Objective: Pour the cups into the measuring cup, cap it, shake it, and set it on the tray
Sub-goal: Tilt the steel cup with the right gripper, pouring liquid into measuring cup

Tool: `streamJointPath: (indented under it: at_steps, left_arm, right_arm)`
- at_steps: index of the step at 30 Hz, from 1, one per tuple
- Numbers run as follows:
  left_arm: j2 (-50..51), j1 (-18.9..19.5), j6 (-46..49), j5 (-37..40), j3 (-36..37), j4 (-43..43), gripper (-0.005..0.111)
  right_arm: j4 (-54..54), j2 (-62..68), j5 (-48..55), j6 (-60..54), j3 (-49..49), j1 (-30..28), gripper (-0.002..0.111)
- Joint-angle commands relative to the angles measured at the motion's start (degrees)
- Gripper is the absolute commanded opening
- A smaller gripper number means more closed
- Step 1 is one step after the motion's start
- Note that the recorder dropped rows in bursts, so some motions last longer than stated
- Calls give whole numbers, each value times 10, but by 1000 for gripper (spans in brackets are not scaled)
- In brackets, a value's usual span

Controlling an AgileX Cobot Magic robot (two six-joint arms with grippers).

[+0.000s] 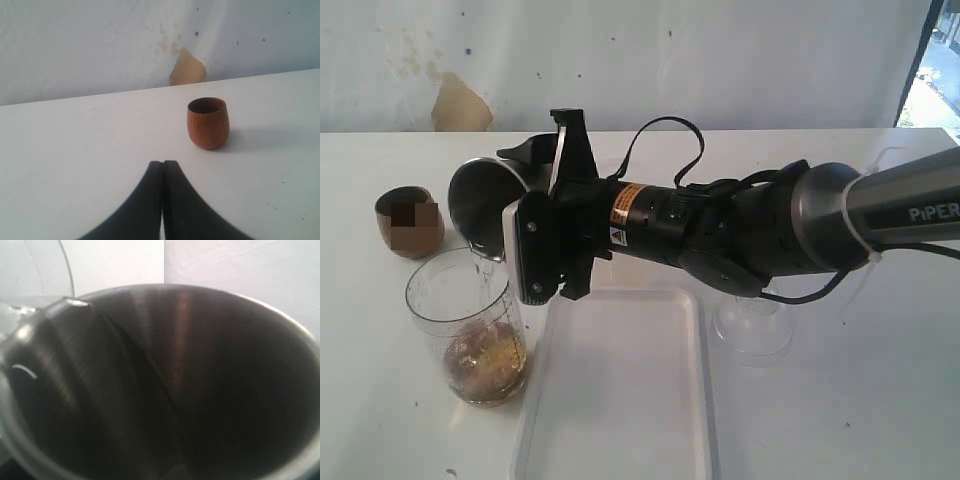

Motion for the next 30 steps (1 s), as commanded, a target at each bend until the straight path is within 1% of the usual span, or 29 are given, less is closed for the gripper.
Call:
streamJointPath:
  at_steps: [1,22,30]
  left_arm:
    - [-3,-1,-1,-2,3,0,0]
    - [-3,-1,-1,-2,3,0,0]
    - [-3,-1,-1,-2,3,0,0]
  right_arm:
    - [13,-10,-30,-16,-7,-2,0]
    - [13,-10,-30,-30,-7,-2,0]
    - [38,-10,-30,-30,-7,-2,0]
